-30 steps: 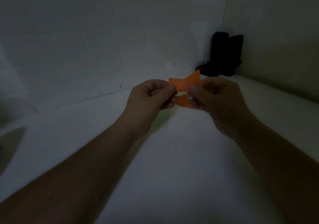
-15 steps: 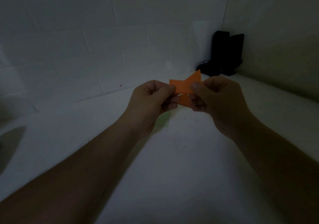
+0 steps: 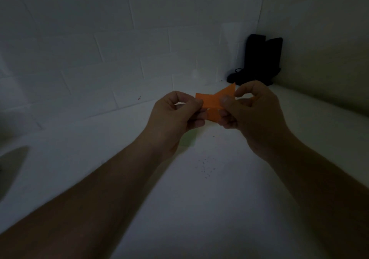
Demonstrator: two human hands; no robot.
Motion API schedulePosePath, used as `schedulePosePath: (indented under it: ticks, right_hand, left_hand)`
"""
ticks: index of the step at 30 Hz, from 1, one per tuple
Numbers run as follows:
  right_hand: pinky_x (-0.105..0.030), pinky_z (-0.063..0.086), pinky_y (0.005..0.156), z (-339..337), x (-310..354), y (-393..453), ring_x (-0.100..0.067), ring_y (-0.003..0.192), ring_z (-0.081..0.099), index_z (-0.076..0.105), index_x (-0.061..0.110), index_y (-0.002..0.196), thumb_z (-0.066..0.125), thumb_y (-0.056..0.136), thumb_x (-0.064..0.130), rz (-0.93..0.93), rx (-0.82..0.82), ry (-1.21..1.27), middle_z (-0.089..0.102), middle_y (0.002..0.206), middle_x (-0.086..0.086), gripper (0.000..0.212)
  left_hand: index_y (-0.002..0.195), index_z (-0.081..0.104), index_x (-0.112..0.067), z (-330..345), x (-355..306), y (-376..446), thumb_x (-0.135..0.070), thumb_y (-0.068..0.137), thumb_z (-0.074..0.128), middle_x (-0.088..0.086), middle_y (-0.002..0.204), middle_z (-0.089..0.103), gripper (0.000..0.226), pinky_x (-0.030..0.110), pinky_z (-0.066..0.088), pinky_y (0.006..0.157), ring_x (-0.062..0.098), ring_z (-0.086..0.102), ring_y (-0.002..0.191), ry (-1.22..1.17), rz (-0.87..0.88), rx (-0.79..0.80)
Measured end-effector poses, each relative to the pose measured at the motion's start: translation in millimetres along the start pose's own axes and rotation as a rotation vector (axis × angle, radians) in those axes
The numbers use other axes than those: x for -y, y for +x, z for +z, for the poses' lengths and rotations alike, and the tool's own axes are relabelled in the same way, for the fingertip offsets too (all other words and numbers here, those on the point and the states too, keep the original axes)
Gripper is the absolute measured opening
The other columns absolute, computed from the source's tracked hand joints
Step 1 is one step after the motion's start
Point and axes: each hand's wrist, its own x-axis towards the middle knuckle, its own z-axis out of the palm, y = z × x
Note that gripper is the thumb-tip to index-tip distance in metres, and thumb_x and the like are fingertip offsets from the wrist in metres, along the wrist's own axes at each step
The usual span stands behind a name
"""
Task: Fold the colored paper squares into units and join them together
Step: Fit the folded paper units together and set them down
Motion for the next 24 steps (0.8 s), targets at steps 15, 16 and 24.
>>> schedulePosePath:
  ticks: [15, 16, 24]
  right_hand:
    - [-0.025, 0.052, 0.053, -6.8, -1.1, 6.1, -0.011, 0.053, 0.061, 0.065, 0.007, 0.095, 0.068, 0.092, 0.01, 0.27, 0.03, 0.172, 0.065, 0.062, -0.004, 0.005]
    - [-0.024, 0.052, 0.053, -6.7, -0.5, 5.9, -0.01, 0.052, 0.06, 0.065, 0.007, 0.094, 0.067, 0.093, 0.011, 0.305, 0.053, 0.206, 0.064, 0.062, -0.003, 0.004]
    - [-0.022, 0.041, 0.045, -7.5, 4.7, 2.9, -0.01, 0.047, 0.048, 0.062, 0.014, 0.08, 0.059, 0.099, 0.033, 0.36, 0.179, 0.23, 0.053, 0.06, -0.002, 0.027]
  left_hand:
    - [0.097, 0.077, -0.029, -7.3, 8.2, -0.2, -0.005, 0.085, 0.08, -0.01, 0.086, 0.075, 0.027, 0.024, 0.056, 0.078, 0.008, 0.071, 0.084, 0.451, 0.351, 0.083]
    - [0.095, 0.076, -0.033, -8.3, 8.6, 0.5, -0.009, 0.083, 0.083, -0.009, 0.088, 0.074, 0.027, 0.023, 0.055, 0.076, 0.009, 0.071, 0.085, 0.506, 0.393, 0.053]
    - [0.093, 0.077, -0.028, -12.0, 8.8, 4.2, -0.02, 0.09, 0.079, -0.011, 0.092, 0.077, 0.009, 0.04, 0.059, 0.09, 0.011, 0.073, 0.091, 0.533, 0.429, -0.023]
